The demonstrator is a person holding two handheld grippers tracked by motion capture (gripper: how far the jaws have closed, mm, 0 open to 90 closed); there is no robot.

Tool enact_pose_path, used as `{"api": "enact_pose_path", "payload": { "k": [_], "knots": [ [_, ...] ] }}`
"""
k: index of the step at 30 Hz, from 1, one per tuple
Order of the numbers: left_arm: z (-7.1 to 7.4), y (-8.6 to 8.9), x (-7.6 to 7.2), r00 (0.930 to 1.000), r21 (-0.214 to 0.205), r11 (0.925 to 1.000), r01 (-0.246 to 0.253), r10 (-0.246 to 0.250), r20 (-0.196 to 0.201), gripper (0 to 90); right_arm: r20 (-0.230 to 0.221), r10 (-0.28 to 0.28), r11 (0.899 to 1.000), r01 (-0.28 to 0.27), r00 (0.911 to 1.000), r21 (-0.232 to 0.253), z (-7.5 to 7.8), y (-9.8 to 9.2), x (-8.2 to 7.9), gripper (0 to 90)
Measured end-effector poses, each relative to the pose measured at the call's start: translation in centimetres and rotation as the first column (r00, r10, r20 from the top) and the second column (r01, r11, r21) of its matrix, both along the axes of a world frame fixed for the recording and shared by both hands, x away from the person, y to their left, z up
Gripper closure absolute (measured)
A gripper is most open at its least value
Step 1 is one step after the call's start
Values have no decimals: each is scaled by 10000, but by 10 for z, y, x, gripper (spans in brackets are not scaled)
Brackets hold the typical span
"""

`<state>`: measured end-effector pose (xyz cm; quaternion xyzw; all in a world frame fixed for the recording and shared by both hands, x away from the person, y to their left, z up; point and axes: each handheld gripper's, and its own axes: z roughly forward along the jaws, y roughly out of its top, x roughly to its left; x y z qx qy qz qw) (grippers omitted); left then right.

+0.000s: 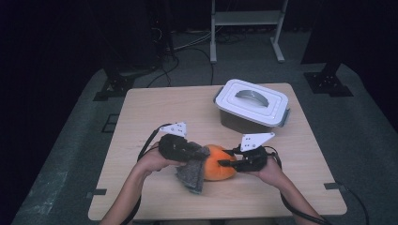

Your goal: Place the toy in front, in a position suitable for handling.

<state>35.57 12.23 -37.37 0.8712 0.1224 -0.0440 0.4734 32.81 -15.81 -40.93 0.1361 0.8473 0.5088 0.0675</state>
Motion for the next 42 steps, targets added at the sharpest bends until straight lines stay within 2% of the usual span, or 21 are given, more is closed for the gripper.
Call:
{"api": "enact_pose_path", "payload": {
  "k": [2,4,7,13,16,18,20,23,25,27,31,34,36,38,42],
  "knots": [
    [-7,-4,-1,10000,301,9995,61,-60,-33,735,86,113,9995,-111,9999,-309,-3,1,0,609],
    [-18,-5,-1,9994,287,9994,194,-186,-306,735,128,305,9978,-297,9995,-601,-9,0,0,599],
    [-28,-2,-3,9982,-202,9996,208,-219,-563,735,54,420,9974,-416,9991,-593,-13,-7,-4,574],
    [-39,7,-10,9977,88,9998,162,-156,-663,722,-54,492,9970,-495,9988,-600,-18,-22,-9,508],
    [-45,10,-15,9969,162,9997,163,-150,-773,721,-122,563,9962,-570,9983,-652,-19,-25,-12,473],
    [-46,10,-18,9969,246,9994,246,-227,-751,721,-172,684,9950,-694,9975,-715,-18,-24,-14,419],
    [-46,9,-19,9973,350,9990,294,-270,-679,721,-211,713,9956,-724,9972,-587,-12,-24,-15,383],
    [-46,10,-19,9973,372,9989,282,-256,-694,721,-485,492,9987,-499,9976,-128,-7,-28,-10,340],
    [-45,10,-19,9974,396,9988,296,-269,-672,721,-705,371,9986,-397,9968,-358,-12,-28,-7,299],
    [-43,9,-19,9979,380,9990,239,-216,-615,721,-835,403,9987,-427,9957,-277,-17,-26,-7,278],
    [-34,4,-17,9991,315,9992,252,-241,-346,722,-888,320,9989,-350,9955,-323,-24,-21,-8,263],
    [-23,-7,-17,9989,28,9990,442,-442,-130,722,-840,315,9987,-348,9960,-382,-25,-18,-9,264],
    [-19,-14,-18,9984,65,9984,559,-559,-14,721,-821,295,9985,-332,9962,-434,-26,-19,-11,273],
    [-19,-18,-18,9978,209,9976,658,-659,64,721,-853,232,9984,-275,9961,-487,-26,-21,-12,278],
    [-27,-14,-19,9979,242,9977,637,-635,-112,722,-917,213,9985,-258,9956,-483,-29,-27,-14,287]
  ]
}}
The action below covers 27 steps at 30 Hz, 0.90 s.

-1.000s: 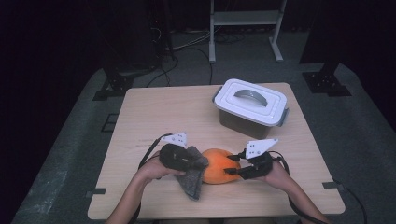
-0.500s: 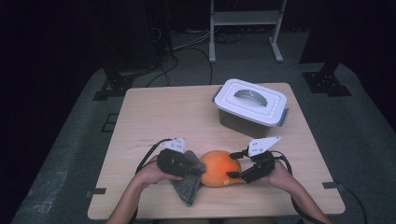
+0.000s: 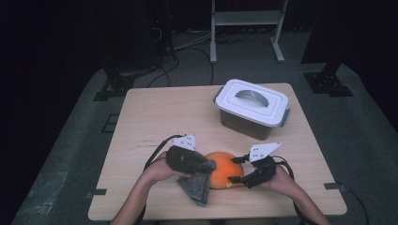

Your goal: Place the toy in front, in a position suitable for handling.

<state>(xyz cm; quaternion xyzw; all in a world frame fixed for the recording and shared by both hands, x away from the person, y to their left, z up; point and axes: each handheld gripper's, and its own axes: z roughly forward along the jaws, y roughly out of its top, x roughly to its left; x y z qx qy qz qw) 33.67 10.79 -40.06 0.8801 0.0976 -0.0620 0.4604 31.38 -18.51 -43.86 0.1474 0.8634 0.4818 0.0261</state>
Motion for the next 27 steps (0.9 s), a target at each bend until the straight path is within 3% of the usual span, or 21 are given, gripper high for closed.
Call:
{"api": "enact_pose_path", "payload": {
  "k": [5,10,13,15,19,27],
  "knots": [
    [-9,16,-2,9991,316,9986,-429,427,62,721,122,61,9998,-58,9999,-196,1,0,-2,289],
    [-21,29,-3,9970,399,9964,-742,750,-167,721,157,141,9996,-137,9998,-257,5,2,-4,274],
    [-23,31,-3,9966,413,9960,-787,795,-192,721,474,-64,9997,53,9989,222,16,-2,-3,283],
    [-22,31,-2,9969,436,9962,-755,765,-203,721,375,-217,9990,202,9991,399,19,-5,1,281],
    [-19,28,-2,9976,352,9972,-665,672,-188,721,-99,-54,9999,55,9999,89,10,0,6,257],
    [-3,14,-2,9994,-242,9991,-345,347,55,721,-92,170,9998,-170,9998,-34,6,3,0,257]
  ]
}}
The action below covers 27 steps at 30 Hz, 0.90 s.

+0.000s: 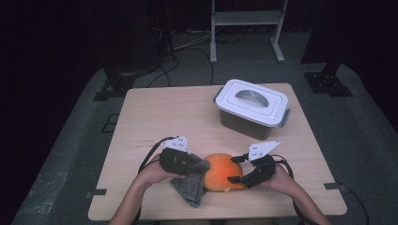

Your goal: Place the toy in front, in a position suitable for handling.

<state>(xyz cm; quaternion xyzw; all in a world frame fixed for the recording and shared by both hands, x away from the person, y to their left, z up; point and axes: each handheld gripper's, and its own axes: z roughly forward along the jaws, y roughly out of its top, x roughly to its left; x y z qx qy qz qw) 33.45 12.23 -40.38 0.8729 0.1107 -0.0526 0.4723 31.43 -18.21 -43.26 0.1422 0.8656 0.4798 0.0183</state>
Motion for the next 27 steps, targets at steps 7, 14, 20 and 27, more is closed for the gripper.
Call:
{"api": "enact_pose_path", "payload": {
  "k": [7,14,20,27],
  "knots": [
    [-2,-15,-4,9993,601,9976,348,-356,126,721,118,21,9998,-19,9999,-201,5,-2,-1,227],
    [-9,-11,-4,9993,726,9966,378,-376,-39,723,-25,62,9987,-63,10000,-503,-1,11,-1,298],
    [-16,3,-3,10000,824,9966,79,-76,-38,725,-191,-22,9994,15,9998,-341,-4,6,-3,335],
    [-31,19,2,9971,746,9958,-534,572,-497,723,-278,-174,9997,170,9995,-161,-5,6,-5,332]
  ]
}}
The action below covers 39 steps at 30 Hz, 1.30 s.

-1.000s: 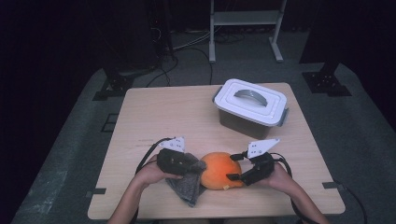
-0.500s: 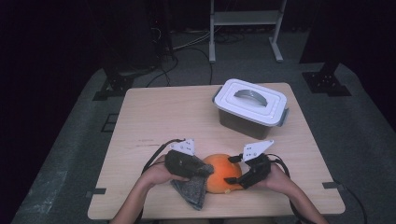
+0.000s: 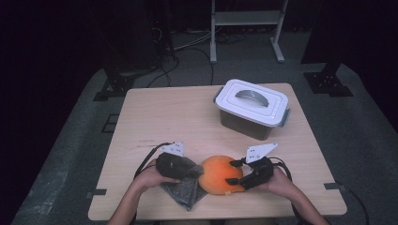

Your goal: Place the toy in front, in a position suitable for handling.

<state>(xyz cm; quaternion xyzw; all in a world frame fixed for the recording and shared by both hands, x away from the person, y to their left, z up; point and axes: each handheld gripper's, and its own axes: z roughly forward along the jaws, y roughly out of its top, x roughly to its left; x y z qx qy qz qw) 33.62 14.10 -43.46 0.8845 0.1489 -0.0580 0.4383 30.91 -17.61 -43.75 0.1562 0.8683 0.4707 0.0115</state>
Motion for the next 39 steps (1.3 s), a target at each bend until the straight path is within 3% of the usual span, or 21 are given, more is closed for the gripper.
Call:
{"api": "enact_pose_path", "payload": {
  "k": [5,7,9,11,15,19,26,29,32,36,39],
  "knots": [
    [14,-3,2,9999,-571,9984,-3,12,147,724,126,-195,9998,196,9997,-33,2,6,-3,326],
    [24,-10,1,9991,-839,9962,226,-196,368,723,88,-259,9996,258,9996,95,1,9,-3,311],
    [34,-20,-2,9967,-811,9954,519,-466,659,722,102,-241,9996,239,9997,126,1,14,-5,288],
    [38,-29,-4,9933,-343,9969,707,-672,943,719,218,-168,9998,167,9996,61,1,17,-6,263],
    [30,-25,-3,9951,-80,9983,574,-566,807,722,443,-163,9998,157,9989,144,4,12,-6,239],
    [21,-11,-1,9984,-248,9995,211,-198,522,726,608,-187,9998,179,9980,132,9,4,-5,228],
    [14,4,1,9995,-171,9998,-52,57,325,726,165,-68,9998,64,9998,201,2,5,1,220],
    [16,3,0,9992,-68,9999,-75,78,394,726,9,-71,9997,71,10000,217,1,9,2,329],
    [24,-3,-2,9978,68,10000,30,-35,656,727,392,-15,10000,15,9992,-8,6,11,-2,498],
    [41,-12,-6,9935,195,9995,236,-256,1108,728,528,-81,10000,78,9986,58,10,11,-3,525],
    [54,-20,-9,9886,265,9986,460,-493,1420,727,718,-122,9998,133,9973,-148,12,15,-5,525]
  ]
}}
